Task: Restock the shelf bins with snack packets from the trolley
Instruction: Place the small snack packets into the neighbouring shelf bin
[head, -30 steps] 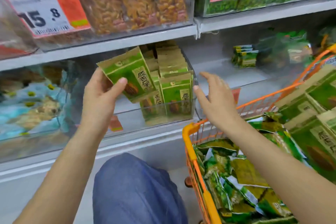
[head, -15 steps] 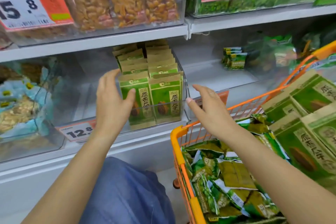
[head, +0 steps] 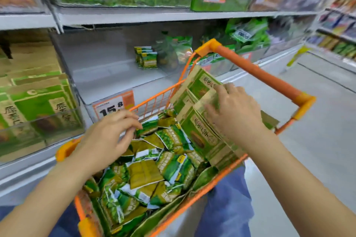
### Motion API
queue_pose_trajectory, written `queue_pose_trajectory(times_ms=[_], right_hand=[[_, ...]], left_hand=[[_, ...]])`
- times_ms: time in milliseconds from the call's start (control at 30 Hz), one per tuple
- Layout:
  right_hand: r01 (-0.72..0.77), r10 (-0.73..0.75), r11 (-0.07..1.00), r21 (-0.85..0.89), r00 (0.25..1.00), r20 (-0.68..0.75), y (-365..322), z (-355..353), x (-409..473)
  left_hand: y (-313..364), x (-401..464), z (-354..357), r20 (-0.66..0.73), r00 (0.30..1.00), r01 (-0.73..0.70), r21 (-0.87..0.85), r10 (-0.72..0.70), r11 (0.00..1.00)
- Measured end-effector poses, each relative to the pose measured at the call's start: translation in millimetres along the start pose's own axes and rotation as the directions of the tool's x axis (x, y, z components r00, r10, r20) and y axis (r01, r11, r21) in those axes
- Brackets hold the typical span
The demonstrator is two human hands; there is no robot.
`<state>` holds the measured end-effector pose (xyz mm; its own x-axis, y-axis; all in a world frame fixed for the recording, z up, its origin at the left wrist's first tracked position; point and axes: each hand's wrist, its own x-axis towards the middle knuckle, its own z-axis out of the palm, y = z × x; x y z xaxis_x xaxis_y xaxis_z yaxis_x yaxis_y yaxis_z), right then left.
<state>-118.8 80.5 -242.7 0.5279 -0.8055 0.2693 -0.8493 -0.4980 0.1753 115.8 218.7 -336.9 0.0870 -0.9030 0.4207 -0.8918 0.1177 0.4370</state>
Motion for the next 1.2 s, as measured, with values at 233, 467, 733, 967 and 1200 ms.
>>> queue_pose_trajectory(times_ms=[233,467,733,967,1200], right_hand=[[-0.103,0.098,0.994,0.039,0.990,0.104,25.5,2.6,1.4],[-0.026,-0.041,0.572,0.820,0.997,0.060,-5.6,-21.6,13.3],[0.257,-0.520,0.585,0.769,0.847,0.112,-90.0,-39.1,19.8],[-0.158,-0.210,0.203,0.966,0.957,0.200,-134.1,-18.9,24.0],[-0.178,-0.523,-0.081,0.981,0.845,0.110,-203.6,-15.8,9.8]], left_hand=[[-0.4,-2.9,-2.6,-0.049,0.991,0.118,-0.066,-0.121,0.991],[23.0,5.8,-25.2,-0.069,0.914,0.286,-0.589,-0.400,0.756],[35.2,-0.5,-77.7,0.251,0.865,0.446,-0.780,-0.434,0.439],[-3.4,-43.3,-93.3,0.110,0.661,0.399,-0.889,-0.742,0.224],[2.2,-65.1,-115.7,0.127,0.712,0.474,-0.813,-0.691,0.339]])
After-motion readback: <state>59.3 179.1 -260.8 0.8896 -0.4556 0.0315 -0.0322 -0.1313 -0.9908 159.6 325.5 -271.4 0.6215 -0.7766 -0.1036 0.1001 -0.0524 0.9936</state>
